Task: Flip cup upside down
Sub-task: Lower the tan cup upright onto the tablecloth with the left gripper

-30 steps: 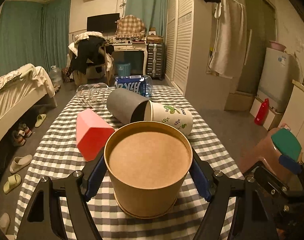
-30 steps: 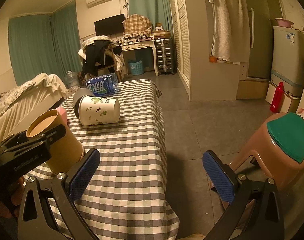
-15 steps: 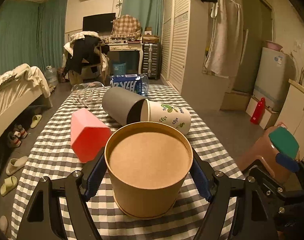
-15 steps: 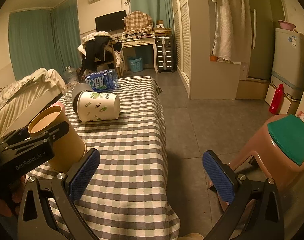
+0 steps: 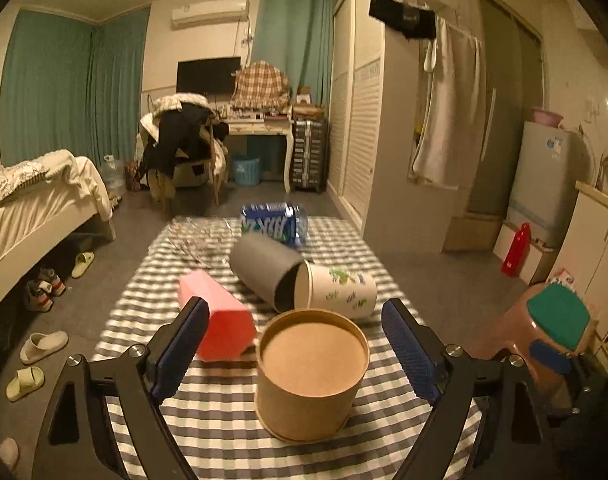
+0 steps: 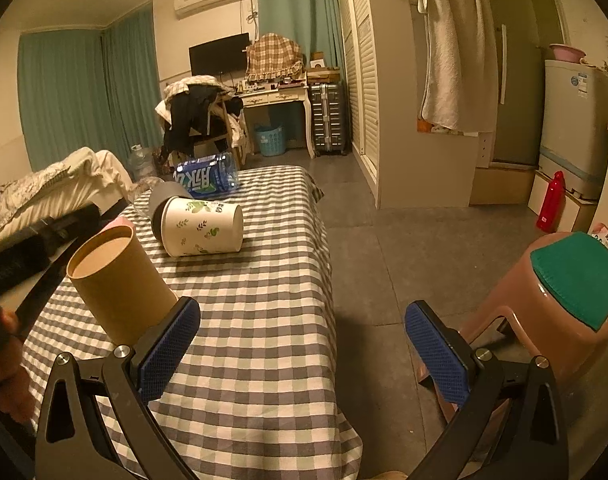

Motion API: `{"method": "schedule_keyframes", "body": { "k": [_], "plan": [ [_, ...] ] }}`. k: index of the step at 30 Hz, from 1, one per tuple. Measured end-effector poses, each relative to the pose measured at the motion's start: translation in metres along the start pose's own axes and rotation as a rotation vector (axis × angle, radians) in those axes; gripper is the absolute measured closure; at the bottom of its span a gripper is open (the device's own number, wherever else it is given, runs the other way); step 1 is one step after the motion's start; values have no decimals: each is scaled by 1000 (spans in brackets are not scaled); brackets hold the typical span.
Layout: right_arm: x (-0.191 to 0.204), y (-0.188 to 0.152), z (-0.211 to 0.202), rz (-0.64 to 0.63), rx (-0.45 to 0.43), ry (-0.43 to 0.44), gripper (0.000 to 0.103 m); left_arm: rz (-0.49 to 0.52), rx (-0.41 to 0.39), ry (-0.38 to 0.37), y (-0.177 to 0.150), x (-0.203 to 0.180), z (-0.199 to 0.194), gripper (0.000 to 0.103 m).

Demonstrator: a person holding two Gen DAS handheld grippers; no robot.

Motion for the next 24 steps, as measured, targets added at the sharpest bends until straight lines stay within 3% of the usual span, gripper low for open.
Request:
{"method": "schedule_keyframes", "body": {
  "k": [12, 21, 24],
  "plan": [
    [33, 2, -59, -32, -84, 45, 0, -17, -69, 81, -13, 36, -78, 12],
    [62, -10, -73, -85, -82, 33, 0, -53, -68, 133, -53, 59, -91, 7],
    [64, -11, -71, -86, -75, 31, 0, -64, -56, 134, -60, 64, -90, 0]
  ]
}}
Point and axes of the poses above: each gripper's, at about its wrist camera, not at the fingertips, and z roughly the way its jaws point, x to its left, y to its top, the point moved 3 cm from there along z, roughly the way its jaws point, and after that the axes turned 5 degrees about x, right-handed, at the moved point
